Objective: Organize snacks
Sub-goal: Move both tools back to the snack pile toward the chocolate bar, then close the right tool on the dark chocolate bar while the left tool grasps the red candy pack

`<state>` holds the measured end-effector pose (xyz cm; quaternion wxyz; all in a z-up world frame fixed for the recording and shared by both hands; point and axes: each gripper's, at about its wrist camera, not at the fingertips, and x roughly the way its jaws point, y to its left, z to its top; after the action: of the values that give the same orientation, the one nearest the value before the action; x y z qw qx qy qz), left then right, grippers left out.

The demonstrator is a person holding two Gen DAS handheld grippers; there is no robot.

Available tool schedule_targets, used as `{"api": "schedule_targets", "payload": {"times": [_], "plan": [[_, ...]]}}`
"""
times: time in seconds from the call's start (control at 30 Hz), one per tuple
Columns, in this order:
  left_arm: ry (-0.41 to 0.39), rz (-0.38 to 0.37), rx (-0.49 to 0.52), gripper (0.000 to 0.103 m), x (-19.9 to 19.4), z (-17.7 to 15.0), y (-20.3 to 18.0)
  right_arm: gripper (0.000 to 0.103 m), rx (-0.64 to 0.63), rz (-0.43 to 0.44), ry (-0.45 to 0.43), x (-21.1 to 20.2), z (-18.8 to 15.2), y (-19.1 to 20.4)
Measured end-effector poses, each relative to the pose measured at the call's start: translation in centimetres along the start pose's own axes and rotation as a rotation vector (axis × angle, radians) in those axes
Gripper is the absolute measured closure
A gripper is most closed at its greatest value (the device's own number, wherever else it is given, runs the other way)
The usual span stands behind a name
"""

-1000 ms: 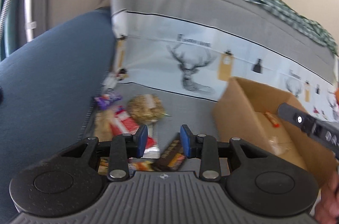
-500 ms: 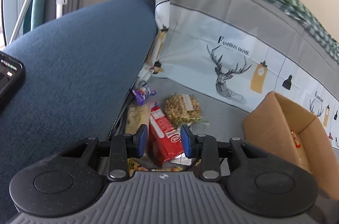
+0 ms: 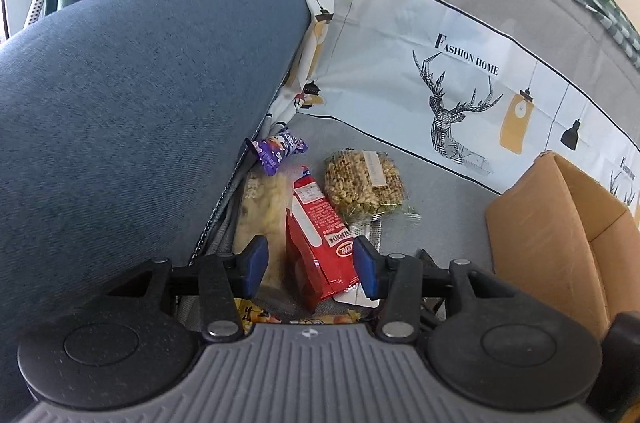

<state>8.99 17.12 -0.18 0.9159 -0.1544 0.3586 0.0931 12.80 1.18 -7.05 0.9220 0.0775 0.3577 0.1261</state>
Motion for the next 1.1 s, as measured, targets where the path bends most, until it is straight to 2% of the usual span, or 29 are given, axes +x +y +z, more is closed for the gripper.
{"api": "schedule_targets", "payload": {"times": [0.17, 0.2, 0.23, 0.3, 0.4, 0.47, 0.57, 0.63, 0.73, 0.97, 1.1], "plan": [[0.018, 0.011, -0.008, 0.052, 0.9, 0.0, 0.0, 0.039, -0.016, -0.045, 0.047, 1.6, -0.6, -0.3], [0.020, 0.012, -0.006, 0.052, 1.0, 0.0, -0.1, 0.042, -0.009, -0.048, 0.056, 1.7, -0.7, -0.4], [0.025, 0.016, -0.002, 0.052, 1.2, 0.0, -0.2, 0.050, -0.022, -0.052, 0.056, 1.7, -0.7, -0.3], [0.031, 0.026, 0.002, 0.054, 1.3, 0.0, -0.3, 0.056, -0.063, -0.057, 0.045, 1.6, -1.0, -0.1], [0.048, 0.034, 0.015, 0.072, 1.6, -0.1, -0.4, 0.061, -0.076, -0.054, 0.034, 1.3, -1.1, -0.4], [0.048, 0.035, 0.017, 0.094, 1.5, -0.1, -0.3, 0.063, -0.093, -0.051, 0.021, 0.9, -1.2, -0.5], [0.038, 0.023, 0.018, 0.098, 1.1, -0.2, 0.0, 0.065, -0.101, -0.033, 0.026, 0.1, -1.2, -1.0], [0.030, 0.003, 0.010, 0.099, 0.7, -0.2, 0.2, 0.072, -0.126, -0.021, 0.019, -0.7, -1.2, -1.0], [0.007, -0.035, 0.010, 0.100, -0.3, -0.3, 0.1, 0.075, -0.141, 0.014, 0.032, -1.8, -1.4, -1.2], [-0.025, -0.165, -0.019, 0.100, -3.3, -0.9, -0.1, 0.076, -0.137, 0.056, 0.059, -5.3, -2.4, -2.0], [-0.015, -0.221, -0.025, 0.100, -5.0, -1.5, -0.1, 0.076, -0.167, 0.113, 0.083, -7.5, -3.4, -2.0]]}}
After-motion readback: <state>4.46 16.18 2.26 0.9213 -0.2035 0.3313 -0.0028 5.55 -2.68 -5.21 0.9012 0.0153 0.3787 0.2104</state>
